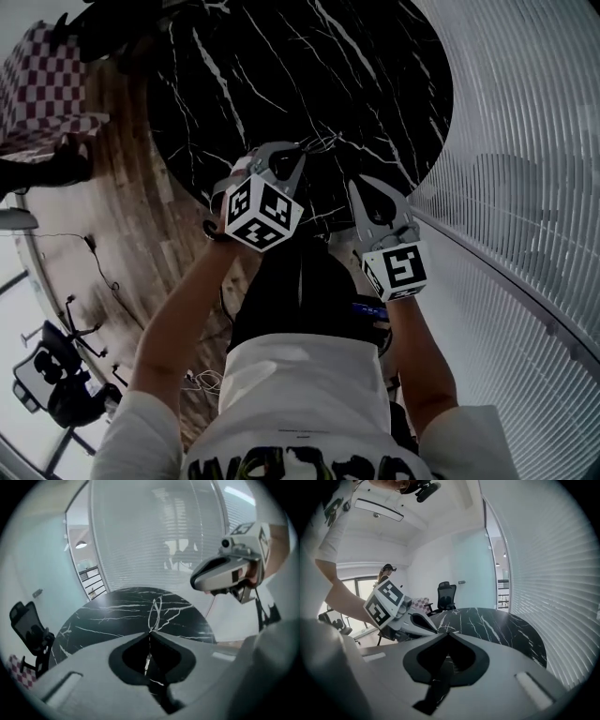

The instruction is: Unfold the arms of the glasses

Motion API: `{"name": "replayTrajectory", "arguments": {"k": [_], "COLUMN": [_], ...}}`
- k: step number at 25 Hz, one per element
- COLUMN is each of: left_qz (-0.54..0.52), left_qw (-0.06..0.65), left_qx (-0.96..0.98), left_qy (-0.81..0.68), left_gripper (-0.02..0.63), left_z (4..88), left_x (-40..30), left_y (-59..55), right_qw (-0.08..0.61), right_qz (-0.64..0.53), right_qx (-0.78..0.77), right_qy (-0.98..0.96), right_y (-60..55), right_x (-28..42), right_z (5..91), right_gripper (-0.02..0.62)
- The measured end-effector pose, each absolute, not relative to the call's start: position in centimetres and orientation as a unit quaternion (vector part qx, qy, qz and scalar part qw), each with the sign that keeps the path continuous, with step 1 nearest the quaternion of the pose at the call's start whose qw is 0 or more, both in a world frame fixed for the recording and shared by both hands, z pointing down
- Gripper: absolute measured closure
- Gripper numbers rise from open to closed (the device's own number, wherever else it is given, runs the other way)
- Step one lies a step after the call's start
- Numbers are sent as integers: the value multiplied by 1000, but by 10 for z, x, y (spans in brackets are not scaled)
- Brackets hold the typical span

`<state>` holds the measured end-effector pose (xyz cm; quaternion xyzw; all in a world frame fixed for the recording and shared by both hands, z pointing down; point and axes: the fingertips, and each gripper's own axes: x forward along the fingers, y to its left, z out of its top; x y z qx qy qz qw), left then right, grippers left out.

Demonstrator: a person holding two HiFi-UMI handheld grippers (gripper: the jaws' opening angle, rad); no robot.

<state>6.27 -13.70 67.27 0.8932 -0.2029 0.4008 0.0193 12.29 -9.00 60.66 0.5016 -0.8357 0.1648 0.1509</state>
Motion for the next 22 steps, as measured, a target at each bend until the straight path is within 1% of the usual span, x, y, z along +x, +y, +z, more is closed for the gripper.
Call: {"name": "replayTrajectory", "arguments": {"k": [2,7,18,22], "left_qz": [375,323,158,101], "left_qw": [47,92,263,298], "left_qx": [902,914,921,915], "left_qy": [-210,-227,-242,-251], "left_gripper": [598,597,598,598], "left_z": [650,595,479,445], "left_x": [60,53,34,27], "left_y": [-134,-122,-85,-75], "right_qw": [143,134,81,74], "right_qz": [155,129,102,97], "right_qx": [500,479,430,404], "right_qy": [-840,-858,-893,-907], "right_y": [-95,-100,-94,-86], "right_x": [121,107,74,55], "right_z": [588,540,416,387], "right_gripper": [592,592,575,568]}}
